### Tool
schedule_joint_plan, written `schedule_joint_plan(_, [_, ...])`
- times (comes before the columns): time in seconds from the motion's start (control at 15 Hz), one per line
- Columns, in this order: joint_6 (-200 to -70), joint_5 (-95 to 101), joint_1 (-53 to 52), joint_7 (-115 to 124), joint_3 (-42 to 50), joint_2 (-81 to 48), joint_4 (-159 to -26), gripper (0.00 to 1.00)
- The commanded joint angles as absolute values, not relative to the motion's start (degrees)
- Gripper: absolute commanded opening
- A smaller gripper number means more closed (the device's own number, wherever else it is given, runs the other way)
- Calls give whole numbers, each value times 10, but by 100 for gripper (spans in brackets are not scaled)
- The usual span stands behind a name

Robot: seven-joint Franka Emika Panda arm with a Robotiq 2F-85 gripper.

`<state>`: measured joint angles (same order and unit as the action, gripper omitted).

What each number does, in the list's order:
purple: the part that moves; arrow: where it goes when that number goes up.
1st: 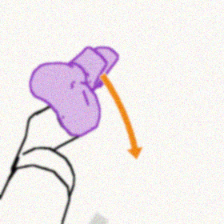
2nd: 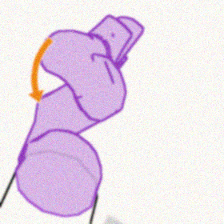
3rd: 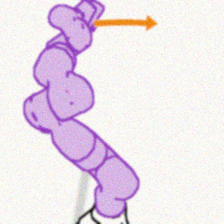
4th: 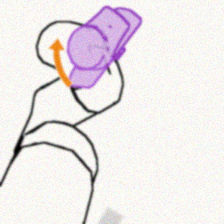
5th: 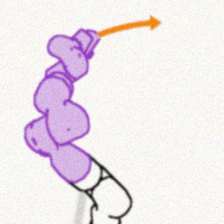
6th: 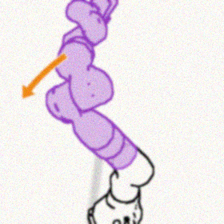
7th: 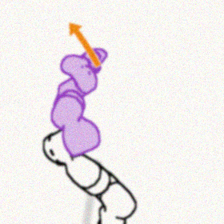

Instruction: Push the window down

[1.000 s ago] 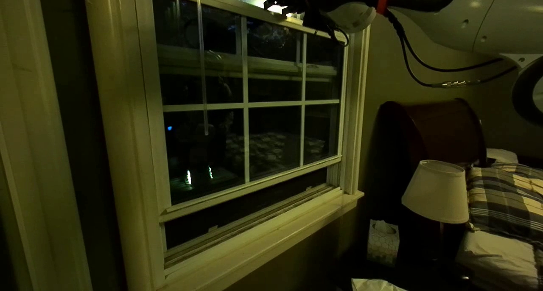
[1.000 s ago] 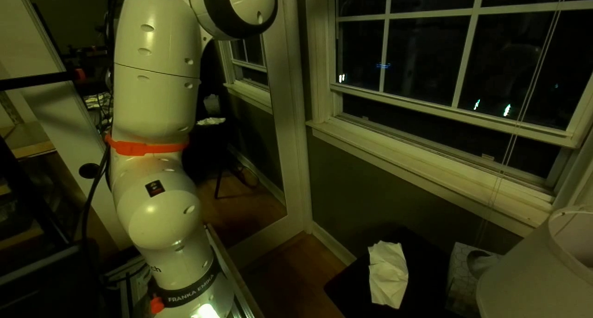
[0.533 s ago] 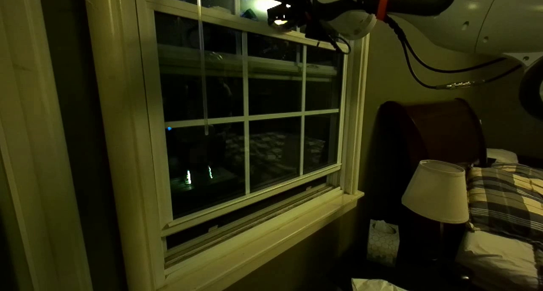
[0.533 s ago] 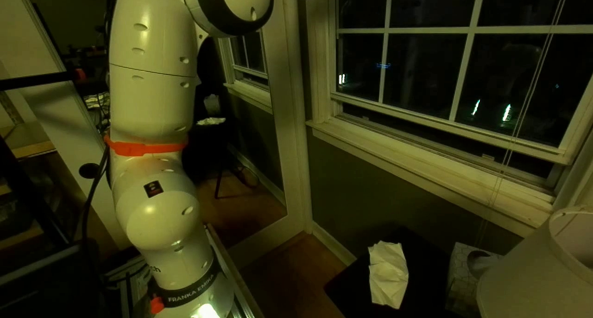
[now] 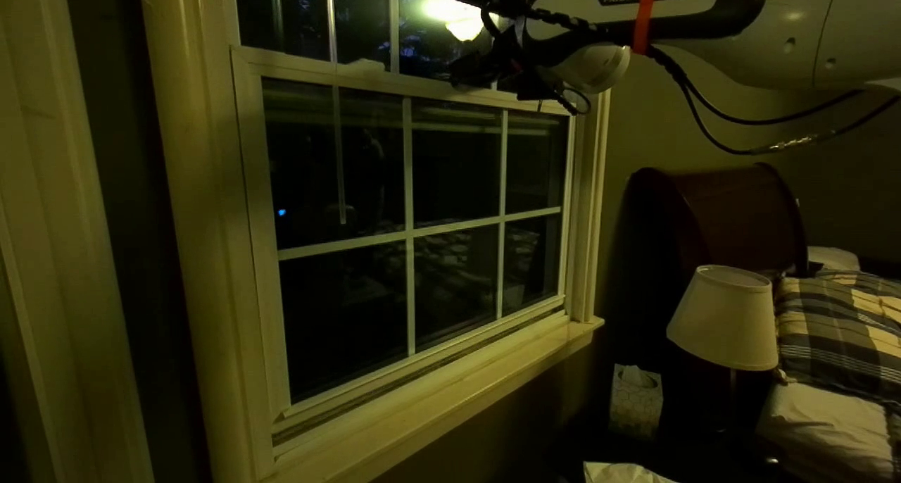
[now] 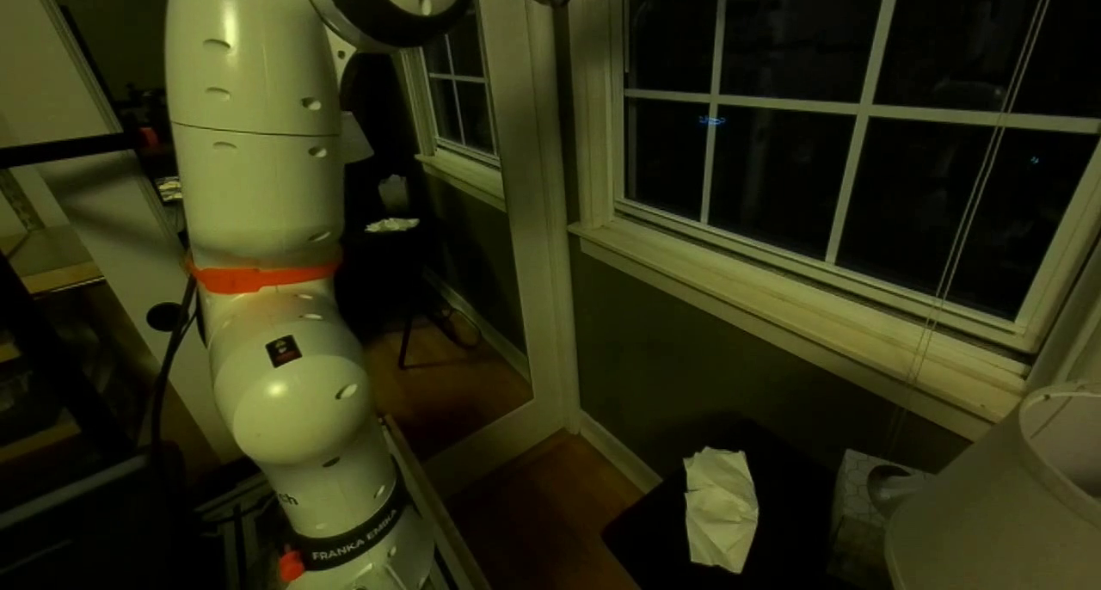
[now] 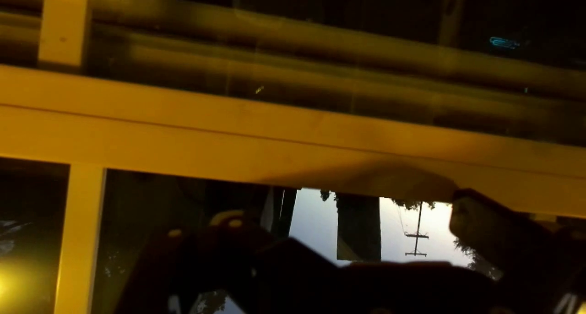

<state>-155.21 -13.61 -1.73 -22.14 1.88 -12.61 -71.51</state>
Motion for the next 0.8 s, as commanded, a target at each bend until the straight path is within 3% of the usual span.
schedule_joint_plan(0.0, [-1545,-139,-1,-241,30,-81,-843,100])
schedule_joint_plan(0.6, [-1613,-147,0,-272,30,-39,-939,100])
schedule_joint_plan(0.67, [-1631,-136,-13,-273,20,-69,-840,100])
schedule_joint_plan(0.73, [-1629,-136,-11,-273,22,-63,-856,100])
